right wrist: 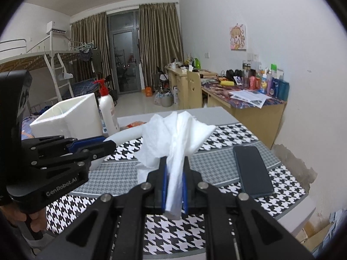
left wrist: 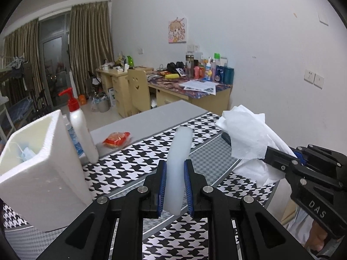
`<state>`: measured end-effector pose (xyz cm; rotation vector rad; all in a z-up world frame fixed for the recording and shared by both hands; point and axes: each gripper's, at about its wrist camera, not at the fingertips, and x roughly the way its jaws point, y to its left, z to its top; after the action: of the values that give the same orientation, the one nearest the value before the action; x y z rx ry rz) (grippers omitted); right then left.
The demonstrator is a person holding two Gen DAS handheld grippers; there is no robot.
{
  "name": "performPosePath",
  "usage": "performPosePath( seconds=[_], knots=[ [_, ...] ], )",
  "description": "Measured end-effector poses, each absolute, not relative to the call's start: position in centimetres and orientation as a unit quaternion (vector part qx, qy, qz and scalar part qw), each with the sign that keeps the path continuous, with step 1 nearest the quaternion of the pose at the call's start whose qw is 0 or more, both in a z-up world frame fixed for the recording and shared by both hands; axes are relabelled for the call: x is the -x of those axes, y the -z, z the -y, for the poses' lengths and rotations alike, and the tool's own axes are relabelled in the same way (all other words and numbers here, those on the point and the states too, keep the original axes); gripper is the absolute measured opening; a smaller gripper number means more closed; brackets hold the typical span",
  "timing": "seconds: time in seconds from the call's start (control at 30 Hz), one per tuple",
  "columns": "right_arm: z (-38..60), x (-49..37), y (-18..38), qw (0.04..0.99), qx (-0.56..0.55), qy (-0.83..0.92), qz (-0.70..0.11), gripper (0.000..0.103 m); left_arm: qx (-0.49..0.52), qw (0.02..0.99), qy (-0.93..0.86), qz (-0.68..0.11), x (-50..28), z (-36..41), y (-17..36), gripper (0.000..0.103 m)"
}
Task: Organize soft objects
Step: 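Carry the foam roll and tissues over the white foam box with both grippers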
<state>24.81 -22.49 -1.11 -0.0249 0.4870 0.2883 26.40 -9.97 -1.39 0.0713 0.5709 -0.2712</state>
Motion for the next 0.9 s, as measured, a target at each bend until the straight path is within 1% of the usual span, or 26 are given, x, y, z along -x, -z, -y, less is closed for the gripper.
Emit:
performPosePath(
  seconds=[0.33, 0.6, 0.9],
  knots=[
    [21.0, -24.2, -1.0, 0.965, 0.013, -0.155, -0.213, 0.015, -0.025, 0.960, 0.117, -0.254, -24.9, 7.6, -0.8, 0.018],
    [19.5, -24.7, -2.0, 0.964, 0.011, -0.167, -0.207, 0.015, -0.016, 0.966, 0.104, -0.237, -24.4, 5.8, -2.7, 0.018],
    [18.4, -25.4, -2.6, 0.964, 0.014, -0.172, -0.202, 0.015, -0.013, 0.970, 0.091, -0.226, -24.6, 4.3, -3.4, 0.018]
  ],
)
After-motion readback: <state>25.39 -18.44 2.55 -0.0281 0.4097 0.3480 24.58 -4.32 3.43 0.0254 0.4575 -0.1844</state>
